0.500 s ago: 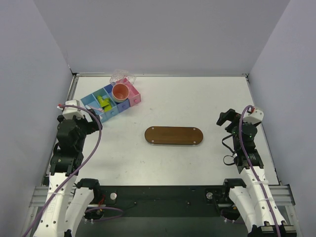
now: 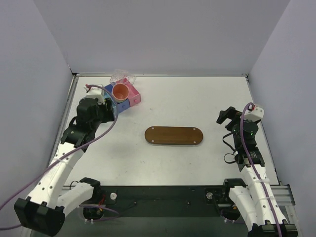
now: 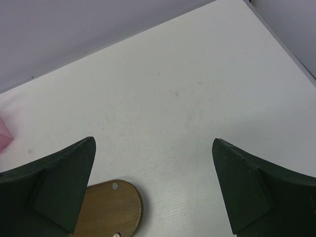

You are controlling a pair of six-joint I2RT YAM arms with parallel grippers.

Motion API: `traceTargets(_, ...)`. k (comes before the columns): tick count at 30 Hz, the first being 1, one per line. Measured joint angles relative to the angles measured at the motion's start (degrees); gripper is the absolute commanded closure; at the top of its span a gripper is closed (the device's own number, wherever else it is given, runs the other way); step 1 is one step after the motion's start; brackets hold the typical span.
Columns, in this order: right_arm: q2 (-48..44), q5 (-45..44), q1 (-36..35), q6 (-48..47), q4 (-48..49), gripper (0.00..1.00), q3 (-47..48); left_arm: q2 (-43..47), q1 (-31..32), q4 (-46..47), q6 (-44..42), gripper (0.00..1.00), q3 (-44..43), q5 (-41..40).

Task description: Prepare toiletry sets of a toothbrush and toothpaste on the tray

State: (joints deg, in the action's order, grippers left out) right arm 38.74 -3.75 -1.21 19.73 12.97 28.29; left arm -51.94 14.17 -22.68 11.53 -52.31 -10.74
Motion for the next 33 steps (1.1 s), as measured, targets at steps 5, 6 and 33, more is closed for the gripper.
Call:
traceTargets(5,0.63,0.42,0.0,0.0,-0.59,0.03,0.02,-10.86,5.53,-0.9,-0.5,0.33,-8.04,-2.95)
traceTargets(6,0.66,0.61,0.0,0.0,-0.68,0.03,0.02,-13.05,5.55,-1.22,-0.66,0.33,-9.97,-3.48)
traceTargets(33,-0.28,2.73,0.0,0.83,-1.9,0.03,0.81,-41.35,2.6,-3.45,-0.57,0.53,-28.63,-6.56)
